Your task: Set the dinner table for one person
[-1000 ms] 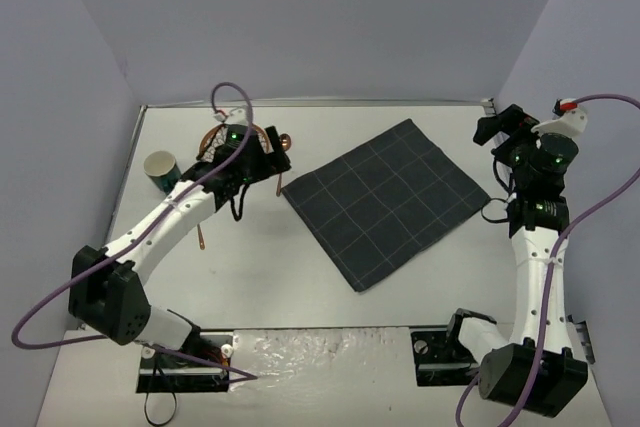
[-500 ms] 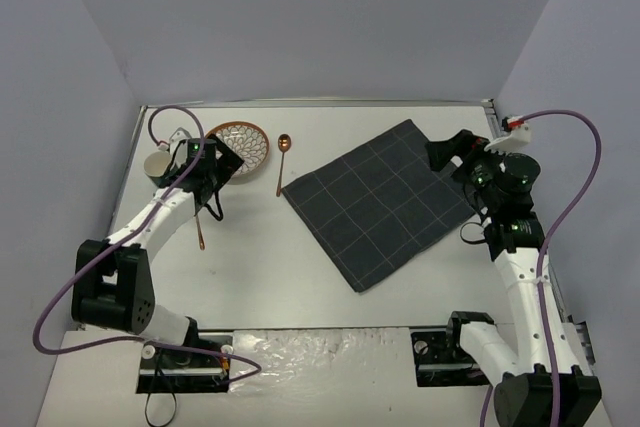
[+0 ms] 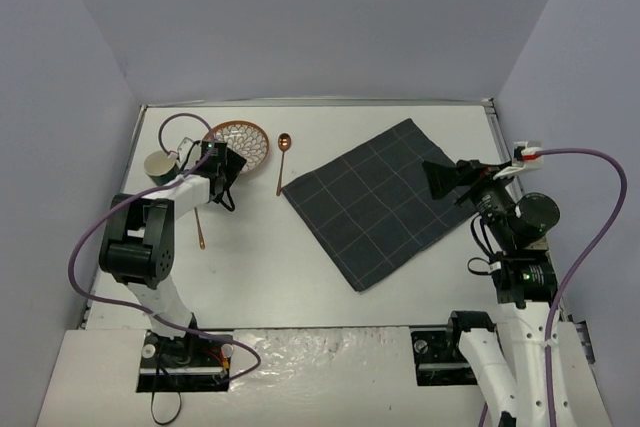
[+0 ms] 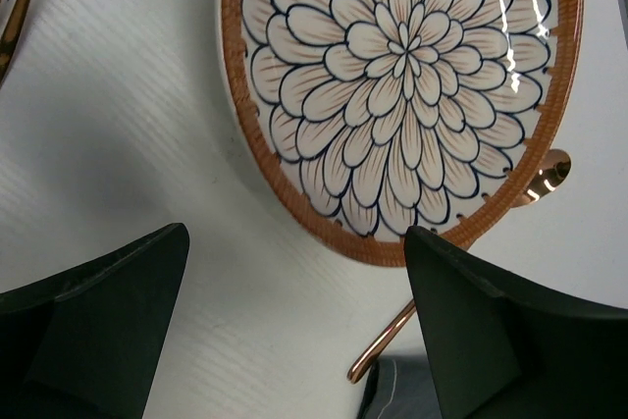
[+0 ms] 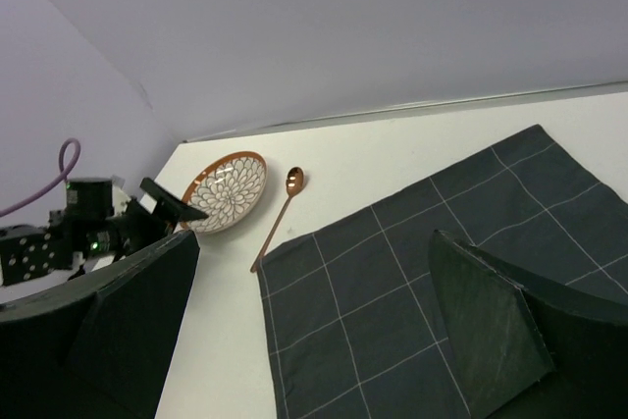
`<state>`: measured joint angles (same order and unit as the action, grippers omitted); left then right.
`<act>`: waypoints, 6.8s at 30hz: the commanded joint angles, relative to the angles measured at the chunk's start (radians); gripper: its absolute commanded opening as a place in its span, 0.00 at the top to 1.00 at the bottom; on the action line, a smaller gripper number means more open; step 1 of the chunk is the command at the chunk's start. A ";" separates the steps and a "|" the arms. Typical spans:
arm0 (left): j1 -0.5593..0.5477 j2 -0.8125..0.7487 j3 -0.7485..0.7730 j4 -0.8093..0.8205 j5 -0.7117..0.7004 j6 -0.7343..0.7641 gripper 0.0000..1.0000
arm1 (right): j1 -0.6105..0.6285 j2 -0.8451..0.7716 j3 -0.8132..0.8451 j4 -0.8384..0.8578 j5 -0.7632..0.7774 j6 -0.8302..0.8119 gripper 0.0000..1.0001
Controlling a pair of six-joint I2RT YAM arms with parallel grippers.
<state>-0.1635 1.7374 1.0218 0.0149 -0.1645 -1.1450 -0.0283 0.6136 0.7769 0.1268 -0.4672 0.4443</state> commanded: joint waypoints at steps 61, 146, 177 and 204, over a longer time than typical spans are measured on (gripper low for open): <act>-0.494 0.089 0.376 0.322 0.509 0.072 1.00 | 0.022 -0.099 0.013 -0.211 -0.037 -0.111 0.00; 0.528 0.115 0.800 -0.780 0.304 0.980 0.20 | 0.125 0.029 0.053 -0.340 -0.078 -0.218 0.00; 0.504 0.282 0.811 -0.623 0.375 1.028 0.55 | 0.137 0.094 0.021 -0.332 -0.091 -0.220 0.00; 0.203 -0.005 0.838 -0.873 0.180 0.807 1.00 | 0.445 0.335 0.172 -0.209 0.118 -0.223 0.02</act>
<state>0.1630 1.9003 1.7831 -0.7905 0.0730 -0.2252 0.2701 0.8592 0.8652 -0.2075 -0.4780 0.2375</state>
